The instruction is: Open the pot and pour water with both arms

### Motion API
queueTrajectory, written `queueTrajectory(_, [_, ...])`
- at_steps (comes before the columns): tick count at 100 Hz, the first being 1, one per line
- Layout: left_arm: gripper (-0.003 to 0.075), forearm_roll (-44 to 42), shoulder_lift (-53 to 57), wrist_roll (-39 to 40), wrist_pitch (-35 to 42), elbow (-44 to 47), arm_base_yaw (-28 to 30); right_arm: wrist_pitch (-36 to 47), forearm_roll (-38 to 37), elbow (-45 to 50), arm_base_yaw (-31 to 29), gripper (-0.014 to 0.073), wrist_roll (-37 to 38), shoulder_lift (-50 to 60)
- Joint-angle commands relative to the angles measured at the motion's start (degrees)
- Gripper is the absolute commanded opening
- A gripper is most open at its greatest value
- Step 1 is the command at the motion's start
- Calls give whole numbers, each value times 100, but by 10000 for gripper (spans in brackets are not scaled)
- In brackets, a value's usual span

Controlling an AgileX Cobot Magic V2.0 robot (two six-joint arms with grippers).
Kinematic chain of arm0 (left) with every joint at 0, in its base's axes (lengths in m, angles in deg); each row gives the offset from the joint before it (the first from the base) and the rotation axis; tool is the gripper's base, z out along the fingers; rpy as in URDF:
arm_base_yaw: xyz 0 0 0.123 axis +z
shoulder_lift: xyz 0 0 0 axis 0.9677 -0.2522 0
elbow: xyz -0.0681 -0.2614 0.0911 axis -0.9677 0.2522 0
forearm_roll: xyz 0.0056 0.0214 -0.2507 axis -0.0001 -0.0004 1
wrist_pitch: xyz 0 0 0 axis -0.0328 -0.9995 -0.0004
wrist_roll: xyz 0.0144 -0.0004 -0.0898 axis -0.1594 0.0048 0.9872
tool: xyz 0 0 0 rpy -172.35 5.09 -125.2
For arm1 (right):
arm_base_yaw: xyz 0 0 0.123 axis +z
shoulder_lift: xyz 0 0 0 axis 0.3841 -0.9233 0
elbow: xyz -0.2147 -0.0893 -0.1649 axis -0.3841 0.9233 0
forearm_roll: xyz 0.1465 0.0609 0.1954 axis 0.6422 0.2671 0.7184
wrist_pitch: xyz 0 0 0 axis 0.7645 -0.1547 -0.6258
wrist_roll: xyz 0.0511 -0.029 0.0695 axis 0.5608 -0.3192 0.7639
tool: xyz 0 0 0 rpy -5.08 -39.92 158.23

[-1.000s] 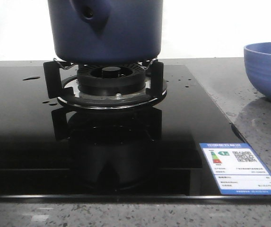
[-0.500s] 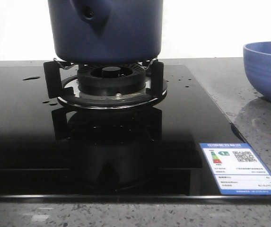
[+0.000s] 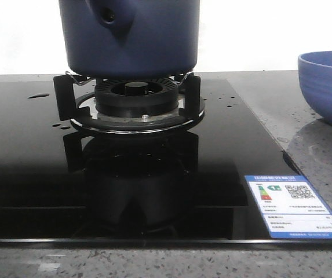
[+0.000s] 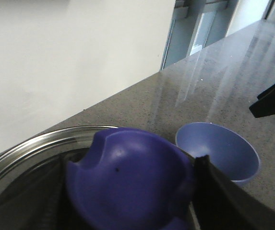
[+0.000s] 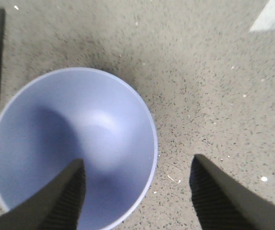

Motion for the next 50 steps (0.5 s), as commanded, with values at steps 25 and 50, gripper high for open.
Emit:
queueTrajectory(25, [339,1039,-369,-780,604,-220,-431,71,36,-193,-51,423,-73,642])
queueTrajectory(50, [339,1284,-644,-851,576,-220,-442,59,36,-193,-51,423,-73,657])
